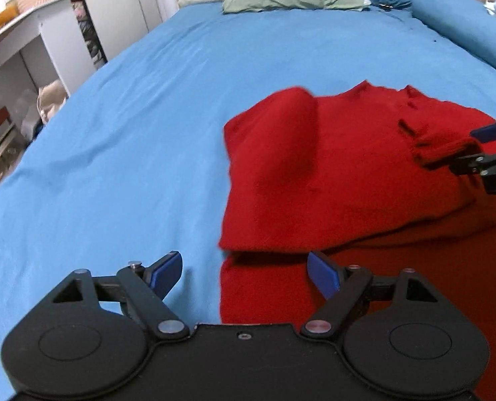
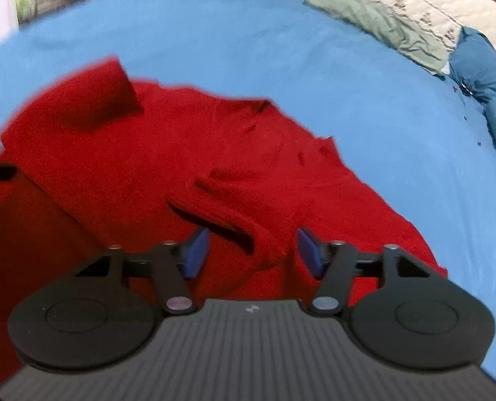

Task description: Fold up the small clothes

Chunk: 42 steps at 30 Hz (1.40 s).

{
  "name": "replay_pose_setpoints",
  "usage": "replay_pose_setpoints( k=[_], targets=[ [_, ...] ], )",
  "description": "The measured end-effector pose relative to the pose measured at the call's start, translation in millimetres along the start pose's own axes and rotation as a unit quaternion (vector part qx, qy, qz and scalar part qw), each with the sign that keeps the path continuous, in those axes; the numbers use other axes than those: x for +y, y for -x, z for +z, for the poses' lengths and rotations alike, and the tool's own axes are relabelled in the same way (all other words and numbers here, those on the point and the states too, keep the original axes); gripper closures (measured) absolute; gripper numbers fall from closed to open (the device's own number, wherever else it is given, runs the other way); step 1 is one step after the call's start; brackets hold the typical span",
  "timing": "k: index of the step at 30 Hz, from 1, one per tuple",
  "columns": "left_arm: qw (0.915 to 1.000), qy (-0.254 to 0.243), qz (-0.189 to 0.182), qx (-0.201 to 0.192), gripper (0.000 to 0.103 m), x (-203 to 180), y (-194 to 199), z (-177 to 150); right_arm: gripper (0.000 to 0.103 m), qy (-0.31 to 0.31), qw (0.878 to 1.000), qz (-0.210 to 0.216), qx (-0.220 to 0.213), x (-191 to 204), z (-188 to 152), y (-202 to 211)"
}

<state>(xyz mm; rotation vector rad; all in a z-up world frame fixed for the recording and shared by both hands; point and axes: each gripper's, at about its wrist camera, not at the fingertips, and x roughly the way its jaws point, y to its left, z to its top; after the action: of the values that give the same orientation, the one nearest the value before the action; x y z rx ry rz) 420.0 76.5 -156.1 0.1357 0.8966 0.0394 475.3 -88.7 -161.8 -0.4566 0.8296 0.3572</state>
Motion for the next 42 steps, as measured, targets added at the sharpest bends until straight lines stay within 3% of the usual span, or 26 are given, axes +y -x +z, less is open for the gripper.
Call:
replay_pose_setpoints(
  k=[1,3,5,7,11,13,16,18,19,22,24,27,32,33,34,35,36,42],
  targets=[
    [1.0000,0.004,0.000,0.003,0.018,1,-2,0,0.069,0.003,1.000,-0.003,0.007,3,0,-8],
    [0.9999,0.015,-0.001,0.008,0.018,4,-3,-4,0.077,-0.013,1.000,-0.017,0.007,1,3,-13],
    [0.9995,0.028,-0.008,0.009,0.018,7,2,-7,0.078,-0.070,0.997,-0.024,-0.015,-10,4,-3],
    [0.9992,0.037,-0.015,0.006,0.018,8,1,-6,0.079,-0.152,0.987,-0.039,-0.034,-27,-1,15],
    [0.9992,0.033,-0.021,0.009,0.018,9,-6,-4,0.079,-0.317,0.946,-0.045,-0.053,-58,-32,41],
    [0.9992,0.030,-0.026,0.011,0.018,11,-8,-5,0.079,-0.362,0.931,-0.037,-0.036,-66,-54,39],
    [0.9993,0.021,-0.031,0.010,0.018,12,-10,-4,0.079,-0.399,0.917,-0.019,-0.004,-71,-81,27],
    [0.9994,0.015,-0.031,0.008,0.018,14,-11,-3,0.077,-0.415,0.910,-0.006,-0.007,-75,-91,25],
    [0.9993,0.014,-0.032,0.008,0.018,15,-12,-3,0.073,-0.417,0.909,-0.004,-0.013,-75,-92,27],
    [0.9993,0.013,-0.033,0.008,0.018,16,-13,-4,0.046,-0.414,0.910,-0.007,-0.021,-78,-87,26],
    [0.9994,0.013,-0.032,0.007,0.018,15,-12,-5,0.045,-0.422,0.906,-0.014,-0.024,-85,-85,23],
    [0.9994,0.015,-0.031,0.007,0.018,15,-13,-4,0.049,-0.444,0.896,-0.018,-0.016,-99,-87,14],
    [0.9994,0.012,-0.031,0.004,0.021,13,-14,-6,0.052,-0.452,0.891,-0.030,-0.009,-105,-84,-2],
    [0.9994,0.010,-0.032,0.003,0.021,13,-14,-6,0.058,-0.449,0.893,-0.035,-0.007,-105,-83,-3],
    [0.9994,0.009,-0.032,0.002,0.023,12,-14,-6,0.073,-0.443,0.896,-0.038,-0.006,-105,-82,-2],
    [0.9995,0.007,-0.032,0.001,0.027,12,-14,-6,0.082,-0.435,0.900,-0.041,-0.005,-105,-78,-2],
    [0.9994,0.005,-0.034,0.000,0.029,12,-13,-6,0.083,-0.428,0.903,-0.044,-0.006,-106,-75,1],
    [0.9990,-0.006,-0.045,-0.006,0.064,10,-11,-5,0.083,-0.416,0.902,-0.081,-0.076,-122,-64,56]
  ],
)
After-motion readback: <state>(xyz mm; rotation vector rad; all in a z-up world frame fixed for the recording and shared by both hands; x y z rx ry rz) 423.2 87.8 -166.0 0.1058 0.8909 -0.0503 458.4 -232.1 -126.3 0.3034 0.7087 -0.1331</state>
